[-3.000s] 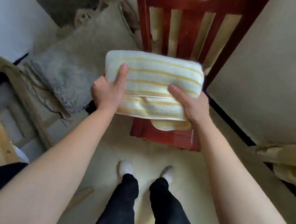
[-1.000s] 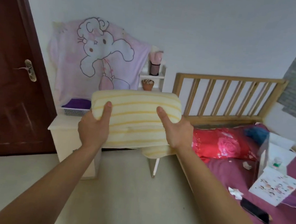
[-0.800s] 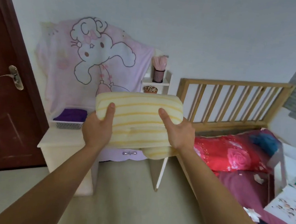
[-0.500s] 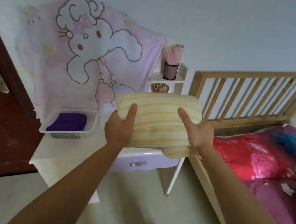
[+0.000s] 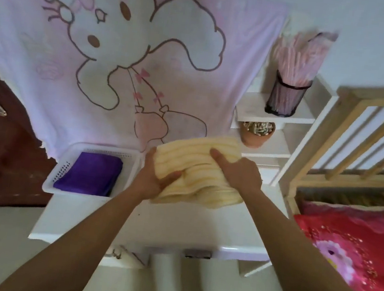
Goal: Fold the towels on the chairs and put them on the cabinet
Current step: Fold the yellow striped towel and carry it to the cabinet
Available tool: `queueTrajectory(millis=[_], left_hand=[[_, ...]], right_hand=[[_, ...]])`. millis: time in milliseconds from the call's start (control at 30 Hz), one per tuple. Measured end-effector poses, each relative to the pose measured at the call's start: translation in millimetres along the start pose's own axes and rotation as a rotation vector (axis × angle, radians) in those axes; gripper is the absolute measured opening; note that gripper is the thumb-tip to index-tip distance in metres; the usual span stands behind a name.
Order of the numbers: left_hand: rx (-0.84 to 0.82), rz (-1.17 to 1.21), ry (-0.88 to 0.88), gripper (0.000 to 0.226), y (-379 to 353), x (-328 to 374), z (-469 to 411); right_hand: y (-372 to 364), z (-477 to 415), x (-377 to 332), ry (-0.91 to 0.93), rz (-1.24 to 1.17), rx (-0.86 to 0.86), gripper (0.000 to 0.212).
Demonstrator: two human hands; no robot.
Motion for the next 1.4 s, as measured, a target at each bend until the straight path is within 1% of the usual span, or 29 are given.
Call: queueTrajectory(millis=[67, 133, 200, 267, 367, 400, 467, 533, 633, 733, 800, 900, 967, 1000, 1067, 1100, 1167, 1233, 1267, 1300, 1367, 1400], left_hand=[[-0.056, -0.051, 0.021, 0.105, 7, -20, -28], [-0.107, -0.1, 0.065, 0.101, 12, -43, -58], [-0.164, -0.124, 0.111, 0.098, 13, -63, -83], [-0.224, -0.165, 0.11, 0.097, 12, -82, -109], [-0.324, -0.243, 0.116, 0.095, 8, -115, -149], [-0.358, -0.257, 0.127, 0.093, 6, -126, -160], [-0.372, -0.295, 0.141, 0.083, 2, -135, -170], [-0.384, -0.311, 0.164, 0.078, -5, -144, -176], [-0.422, -0.333, 0.162, 0.078, -13, -160, -185], [-0.423, -0.367, 0.165, 0.079, -21, -167, -191], [-0.41, -0.433, 0.157, 0.079, -29, -169, -193], [-0.406, -0.488, 0.174, 0.08, -36, -173, -193], [-0.4, -0.49, 0.162, 0.081, -35, -175, -190], [-0.404, -0.476, 0.146, 0.081, -35, -173, -186], [-0.432, -0.461, 0.124, 0.081, -34, -174, -177], [-0.444, -0.462, 0.117, 0.081, -35, -175, -172], [-0.452, -0.467, 0.113, 0.08, -38, -173, -162], [-0.438, -0.495, 0.127, 0.078, -42, -170, -156], [-0.41, -0.579, 0.121, 0.078, -43, -167, -153], [-0.361, -0.719, 0.093, 0.077, -44, -163, -151], [-0.244, -1.003, -0.015, 0.076, -41, -153, -148], [-0.214, -1.08, -0.057, 0.076, -39, -149, -146]], right_hand=[[-24, -30, -15, -0.022, 0.044, -0.041, 0.128], [-52, -57, -25, -0.049, 0.08, -0.095, 0.125], [-76, -79, -24, -0.085, 0.105, -0.146, 0.124], [-98, -101, -19, -0.136, 0.123, -0.16, 0.124], [-125, -125, -9, -0.235, 0.132, -0.152, 0.12], [-138, -134, -9, -0.268, 0.119, -0.146, 0.121], [-157, -138, -6, -0.329, 0.069, -0.096, 0.12], [-176, -135, -3, -0.363, 0.019, -0.018, 0.107], [-203, -125, 2, -0.313, 0.013, 0.131, 0.086], [-220, -119, 6, -0.243, 0.01, 0.19, 0.078], [-223, -120, 6, -0.209, 0.06, 0.16, 0.081], [-214, -122, 5, -0.208, 0.21, 0.035, 0.083], [-198, -124, 5, -0.246, 0.319, -0.075, 0.089], [-184, -123, 4, -0.249, 0.419, -0.12, 0.096], [-162, -120, -1, -0.175, 0.621, -0.169, 0.112], [-155, -116, -6, -0.101, 0.658, -0.178, 0.119], [-154, -108, -14, 0.024, 0.609, -0.239, 0.131], [-162, -105, -15, 0.075, 0.605, -0.343, 0.137], [-166, -105, -12, 0.084, 0.634, -0.378, 0.134], [-168, -105, -8, 0.091, 0.644, -0.389, 0.13], [-172, -102, 1, 0.101, 0.597, -0.37, 0.118], [-174, -101, 7, 0.104, 0.567, -0.351, 0.111]])
Point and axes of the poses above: each hand's wrist, its own z-axis away from the middle knuckle, its own y-axis out of the back of the hand, x = y × z, the point moved 1 cm from there along -z, towards the middle knuckle, and after that the axes turned 2 degrees about -x, right-handed, at the moved point
